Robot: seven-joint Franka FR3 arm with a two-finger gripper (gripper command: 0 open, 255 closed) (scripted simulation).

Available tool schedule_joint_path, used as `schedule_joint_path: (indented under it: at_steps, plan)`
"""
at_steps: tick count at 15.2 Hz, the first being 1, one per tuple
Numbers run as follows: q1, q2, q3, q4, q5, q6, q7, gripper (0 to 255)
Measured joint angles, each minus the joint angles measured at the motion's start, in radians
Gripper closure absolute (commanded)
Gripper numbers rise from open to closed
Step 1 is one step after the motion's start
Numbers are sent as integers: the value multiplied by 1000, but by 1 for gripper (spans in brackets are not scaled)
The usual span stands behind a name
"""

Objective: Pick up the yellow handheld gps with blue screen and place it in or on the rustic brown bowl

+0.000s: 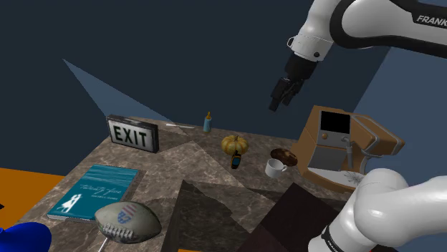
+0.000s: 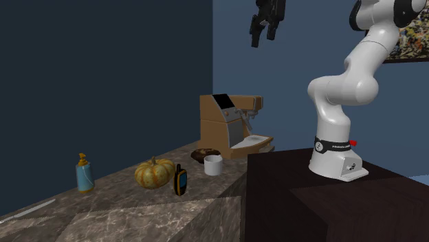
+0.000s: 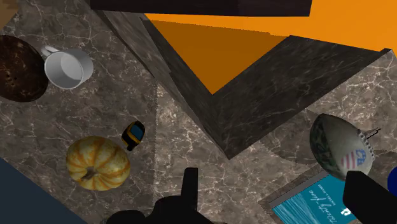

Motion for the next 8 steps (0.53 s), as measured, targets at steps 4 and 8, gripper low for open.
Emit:
schedule_joint_path:
  at_steps: [4,8]
  plan:
    - [-14,29,19,-46,-11,74,30,0]
    - [-43,103,52,-102,-38,204,90,0]
